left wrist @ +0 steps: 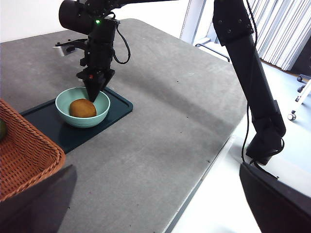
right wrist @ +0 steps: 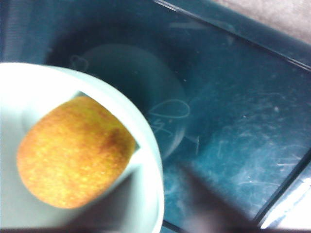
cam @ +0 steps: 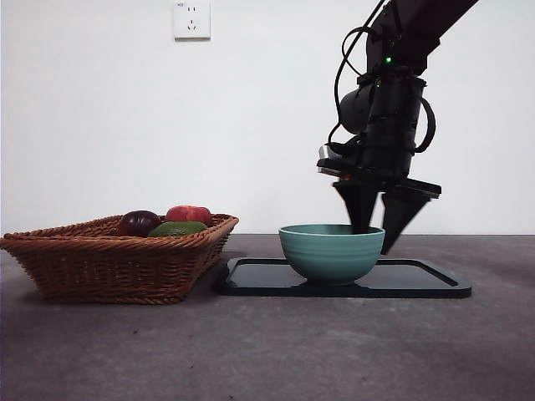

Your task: Pick up the wifruite, put it on the bowl, pick up the plate, put it on desk

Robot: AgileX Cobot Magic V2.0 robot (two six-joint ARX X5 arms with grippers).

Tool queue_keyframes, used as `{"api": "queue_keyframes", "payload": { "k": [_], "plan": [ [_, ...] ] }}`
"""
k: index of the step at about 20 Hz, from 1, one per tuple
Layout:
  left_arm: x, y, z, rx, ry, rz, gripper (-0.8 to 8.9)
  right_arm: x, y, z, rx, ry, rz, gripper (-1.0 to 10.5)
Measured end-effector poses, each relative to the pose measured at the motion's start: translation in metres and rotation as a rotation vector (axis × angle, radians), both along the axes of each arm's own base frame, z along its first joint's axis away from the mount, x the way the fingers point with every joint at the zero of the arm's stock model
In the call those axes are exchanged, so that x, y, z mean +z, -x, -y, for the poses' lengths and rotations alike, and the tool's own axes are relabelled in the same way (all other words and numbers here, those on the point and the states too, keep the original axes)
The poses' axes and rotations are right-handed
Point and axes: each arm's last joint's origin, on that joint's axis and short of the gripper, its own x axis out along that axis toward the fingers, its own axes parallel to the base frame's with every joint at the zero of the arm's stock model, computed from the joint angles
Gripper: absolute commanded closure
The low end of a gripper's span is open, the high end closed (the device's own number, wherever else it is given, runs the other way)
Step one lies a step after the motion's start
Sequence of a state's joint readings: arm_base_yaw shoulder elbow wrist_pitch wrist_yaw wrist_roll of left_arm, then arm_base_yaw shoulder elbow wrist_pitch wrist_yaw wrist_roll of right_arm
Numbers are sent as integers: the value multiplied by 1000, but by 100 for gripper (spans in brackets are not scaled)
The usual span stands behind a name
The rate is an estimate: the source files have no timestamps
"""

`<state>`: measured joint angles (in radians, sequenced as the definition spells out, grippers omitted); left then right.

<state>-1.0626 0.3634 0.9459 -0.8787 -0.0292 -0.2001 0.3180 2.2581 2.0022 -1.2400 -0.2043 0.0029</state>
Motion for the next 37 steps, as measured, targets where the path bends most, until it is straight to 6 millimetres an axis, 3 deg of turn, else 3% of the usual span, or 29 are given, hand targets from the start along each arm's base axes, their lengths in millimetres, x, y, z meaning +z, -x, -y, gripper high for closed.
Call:
{"api": "queue_keyframes", "payload": {
  "k": [3,5,7,9,13,16,23,26,32,37],
  "plan": [
    [0,0,0,0,0,0,188,8,0,10,-23,18,14,455],
    [0,0,0,0,0,0,188,48,12,20,-38,-5,88,422],
    [0,0,0,0,0,0,188,108,40,32,-47,-35,193,319],
    [0,0,0,0,0,0,188,151,69,38,-44,-67,290,317],
    [0,0,0,0,1,0,188,198,117,51,-43,-107,419,317],
    [0,0,0,0,1,0,188,218,171,65,-38,-129,483,317],
    [0,0,0,0,1,0,188,213,310,101,6,-206,630,317],
    [0,0,0,0,1,0,188,204,357,113,58,-306,693,317],
    [0,0,0,0,1,0,189,168,413,132,88,-406,760,317],
    [0,0,0,0,1,0,189,153,428,137,84,-420,785,318]
  ]
}}
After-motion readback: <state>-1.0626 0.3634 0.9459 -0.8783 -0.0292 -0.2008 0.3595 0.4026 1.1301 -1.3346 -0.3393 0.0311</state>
